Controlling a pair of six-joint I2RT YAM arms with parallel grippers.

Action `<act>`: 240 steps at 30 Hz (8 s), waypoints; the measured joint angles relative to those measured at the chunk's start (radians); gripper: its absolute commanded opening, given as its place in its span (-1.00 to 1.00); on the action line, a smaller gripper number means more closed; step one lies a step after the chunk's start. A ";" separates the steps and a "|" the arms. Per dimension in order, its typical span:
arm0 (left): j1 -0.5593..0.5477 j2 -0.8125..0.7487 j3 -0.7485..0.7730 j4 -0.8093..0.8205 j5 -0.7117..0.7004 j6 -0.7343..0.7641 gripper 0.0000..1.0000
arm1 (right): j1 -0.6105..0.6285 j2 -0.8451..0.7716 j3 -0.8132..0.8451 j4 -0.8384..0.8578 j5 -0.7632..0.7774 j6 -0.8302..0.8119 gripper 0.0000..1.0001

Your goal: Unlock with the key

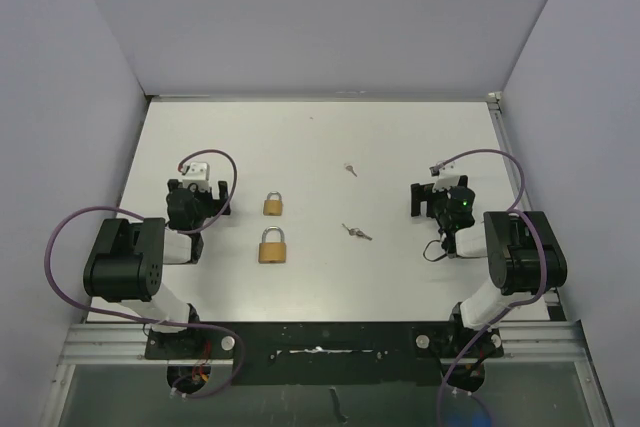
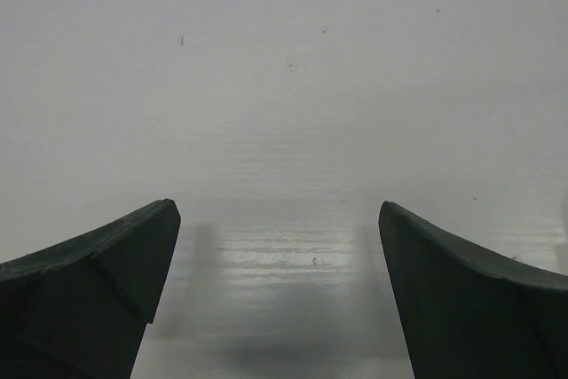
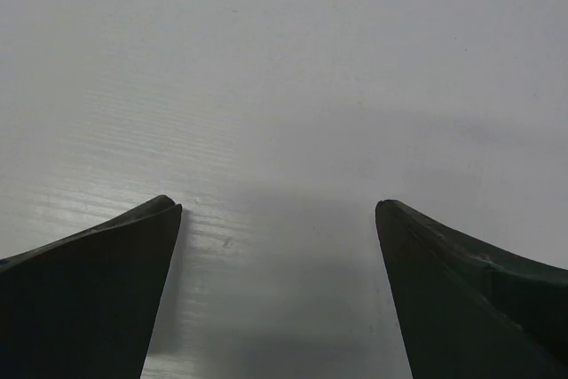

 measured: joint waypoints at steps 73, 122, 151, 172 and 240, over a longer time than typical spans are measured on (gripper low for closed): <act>-0.060 -0.353 0.270 -0.625 0.199 -0.594 0.84 | 0.314 0.127 0.902 -1.011 -0.098 0.242 0.65; -0.205 -0.309 0.388 -0.854 0.147 -0.500 0.70 | 0.418 0.610 1.321 -1.224 -0.067 0.186 -0.82; -0.352 -0.237 0.372 -0.589 0.271 -0.541 0.59 | 0.426 0.136 1.012 -1.037 -0.159 0.301 -1.00; -0.660 -0.020 0.323 -0.093 0.174 -0.322 0.45 | 0.461 -0.036 0.962 -1.066 -0.217 0.346 -1.00; -0.754 0.204 0.278 0.512 -0.052 -0.052 -0.61 | 0.497 -0.149 0.882 -1.163 -0.209 0.424 -1.00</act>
